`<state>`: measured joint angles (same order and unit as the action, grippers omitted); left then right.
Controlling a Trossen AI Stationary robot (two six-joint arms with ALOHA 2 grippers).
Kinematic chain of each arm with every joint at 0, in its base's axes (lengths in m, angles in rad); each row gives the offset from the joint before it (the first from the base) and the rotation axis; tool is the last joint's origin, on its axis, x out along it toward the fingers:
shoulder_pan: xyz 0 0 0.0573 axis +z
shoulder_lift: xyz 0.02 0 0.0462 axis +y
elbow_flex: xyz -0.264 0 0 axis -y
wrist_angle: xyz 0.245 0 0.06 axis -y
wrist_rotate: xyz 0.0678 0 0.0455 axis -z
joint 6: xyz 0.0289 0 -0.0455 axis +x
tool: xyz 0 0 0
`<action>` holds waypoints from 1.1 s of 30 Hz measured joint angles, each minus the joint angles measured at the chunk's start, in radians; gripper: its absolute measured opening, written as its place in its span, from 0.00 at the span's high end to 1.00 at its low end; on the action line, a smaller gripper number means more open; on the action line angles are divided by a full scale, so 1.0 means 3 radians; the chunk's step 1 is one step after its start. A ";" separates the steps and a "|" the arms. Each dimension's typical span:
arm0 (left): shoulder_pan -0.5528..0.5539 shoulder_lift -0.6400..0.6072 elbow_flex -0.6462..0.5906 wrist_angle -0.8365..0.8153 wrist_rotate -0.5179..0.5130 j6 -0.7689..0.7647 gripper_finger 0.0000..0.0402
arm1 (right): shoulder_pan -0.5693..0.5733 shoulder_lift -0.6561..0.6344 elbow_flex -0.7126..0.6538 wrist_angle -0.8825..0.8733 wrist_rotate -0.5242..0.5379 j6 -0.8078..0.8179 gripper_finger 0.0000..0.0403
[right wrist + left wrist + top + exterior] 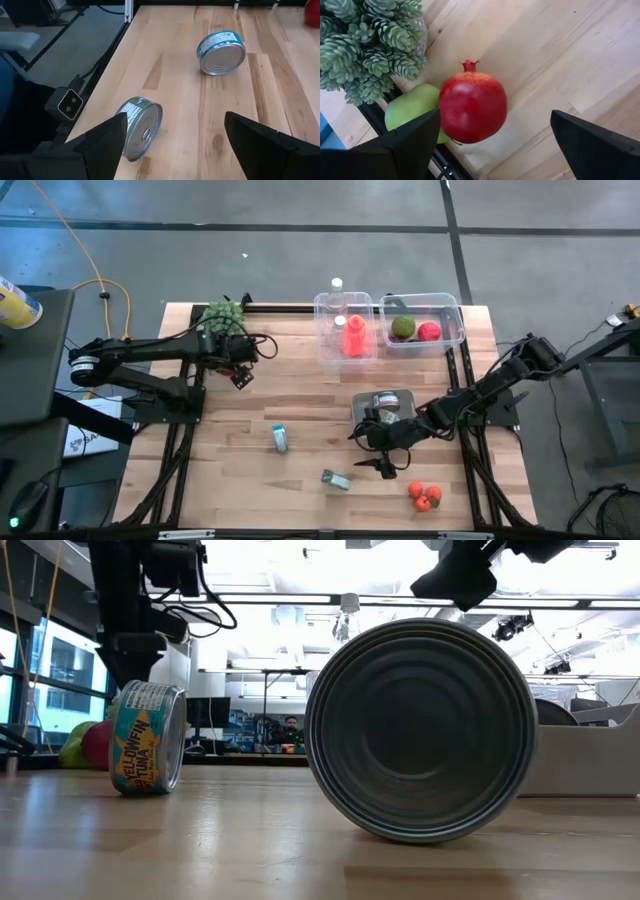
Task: Pick & Place Food Item
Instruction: Put the pomegranate into the right transparent bin
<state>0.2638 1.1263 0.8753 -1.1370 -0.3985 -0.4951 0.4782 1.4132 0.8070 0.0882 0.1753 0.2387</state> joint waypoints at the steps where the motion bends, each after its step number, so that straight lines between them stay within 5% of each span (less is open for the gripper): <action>1: 0.0000 0.0000 0.0000 0.0000 0.0000 -0.0019 0.07 | 0.0000 0.0000 0.0000 0.0006 -0.0001 0.0000 0.20; 22: 0.0000 0.0000 0.0000 -0.0111 -0.0305 -0.0096 0.01 | 0.0000 0.0000 0.0001 0.0070 0.0001 0.0001 0.20; 33: 0.0154 0.0000 0.0000 -0.0125 -0.0019 -0.0105 0.01 | 0.0000 0.0000 0.0001 0.0070 0.0001 0.0001 0.20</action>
<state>0.3101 1.1263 0.8753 -1.1745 -0.4042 -0.5266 0.4782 1.4132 0.8074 0.1093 0.1757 0.2390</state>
